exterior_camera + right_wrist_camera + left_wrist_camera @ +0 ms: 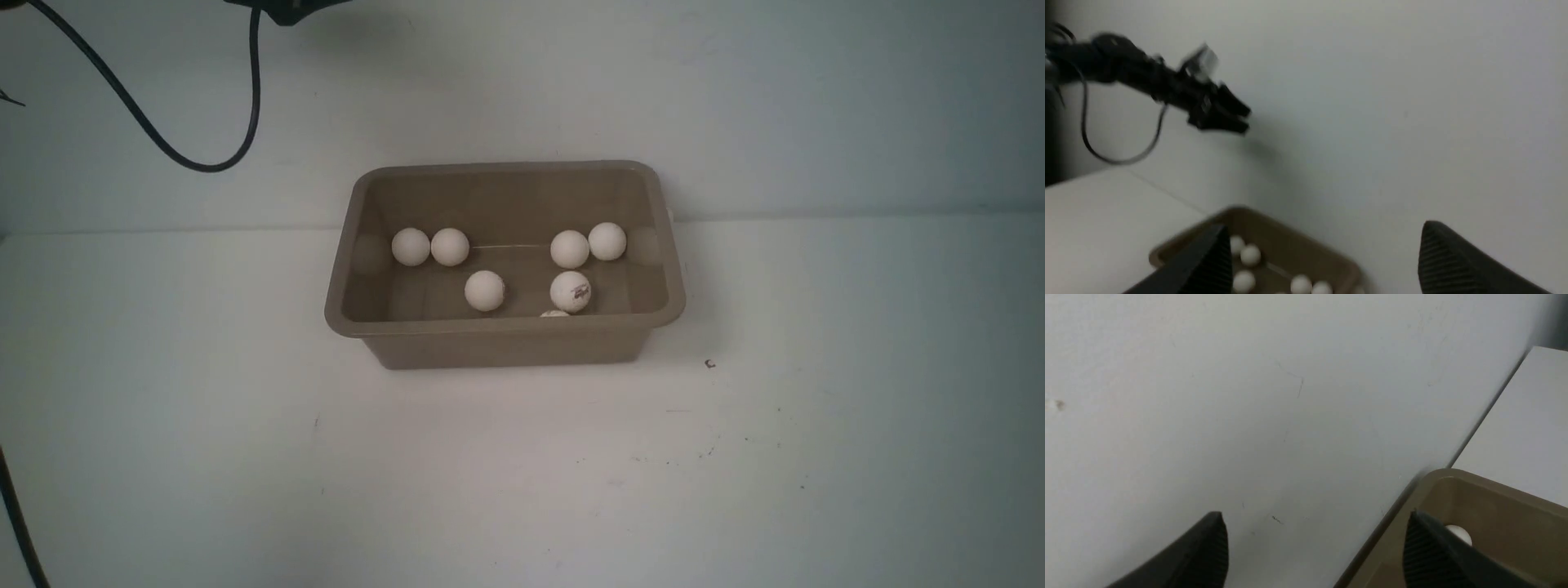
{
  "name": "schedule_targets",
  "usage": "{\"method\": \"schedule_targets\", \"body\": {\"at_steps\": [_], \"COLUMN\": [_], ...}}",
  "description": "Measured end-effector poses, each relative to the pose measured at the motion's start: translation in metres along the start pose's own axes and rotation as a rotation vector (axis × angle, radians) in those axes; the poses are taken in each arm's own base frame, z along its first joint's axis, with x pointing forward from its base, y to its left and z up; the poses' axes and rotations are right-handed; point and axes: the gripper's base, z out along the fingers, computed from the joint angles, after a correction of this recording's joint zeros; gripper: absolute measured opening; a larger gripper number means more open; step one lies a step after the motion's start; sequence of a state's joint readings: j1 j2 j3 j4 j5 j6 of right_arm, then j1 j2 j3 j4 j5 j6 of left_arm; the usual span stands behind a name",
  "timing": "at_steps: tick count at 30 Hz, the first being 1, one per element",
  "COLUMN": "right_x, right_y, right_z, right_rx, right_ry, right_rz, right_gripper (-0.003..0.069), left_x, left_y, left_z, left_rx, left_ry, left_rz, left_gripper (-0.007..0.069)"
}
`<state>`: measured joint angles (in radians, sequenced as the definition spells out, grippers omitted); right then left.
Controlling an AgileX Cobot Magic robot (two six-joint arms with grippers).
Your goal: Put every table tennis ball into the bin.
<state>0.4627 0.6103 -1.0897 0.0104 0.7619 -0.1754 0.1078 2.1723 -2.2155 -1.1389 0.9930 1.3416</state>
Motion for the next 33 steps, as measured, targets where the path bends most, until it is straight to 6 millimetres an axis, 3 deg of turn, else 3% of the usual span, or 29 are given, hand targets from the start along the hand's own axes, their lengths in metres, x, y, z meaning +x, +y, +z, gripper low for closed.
{"method": "schedule_targets", "body": {"at_steps": [2,3,6,10,19,33], "right_x": [0.019,0.019,0.058,0.091,0.176,0.212], "right_y": [0.000,0.000,0.004,0.013,0.034,0.041], "right_z": [-0.006,-0.006,-0.018,-0.022,0.004,0.012], "right_rx": [0.030,0.030,0.040,0.013,-0.041,-0.059], "right_ry": [0.080,0.080,0.176,0.185,0.198,0.290], "right_rz": [0.029,0.029,0.047,0.033,0.069,0.082], "right_gripper": [0.0556,0.0556,0.0556,0.0556,0.0556,0.0556], "left_x": [-0.001,-0.001,-0.003,-0.006,-0.006,-0.006], "left_y": [0.000,0.000,-0.001,-0.002,-0.006,-0.008], "left_z": [0.000,0.000,0.000,0.000,0.000,0.000], "left_rx": [0.001,0.002,0.009,0.027,0.064,0.083], "left_ry": [-0.006,-0.007,-0.037,-0.064,-0.068,-0.066], "left_rz": [-0.005,-0.005,-0.026,-0.045,-0.051,-0.051], "left_gripper": [0.0520,0.0520,0.0520,0.0520,0.0520,0.0520]}}
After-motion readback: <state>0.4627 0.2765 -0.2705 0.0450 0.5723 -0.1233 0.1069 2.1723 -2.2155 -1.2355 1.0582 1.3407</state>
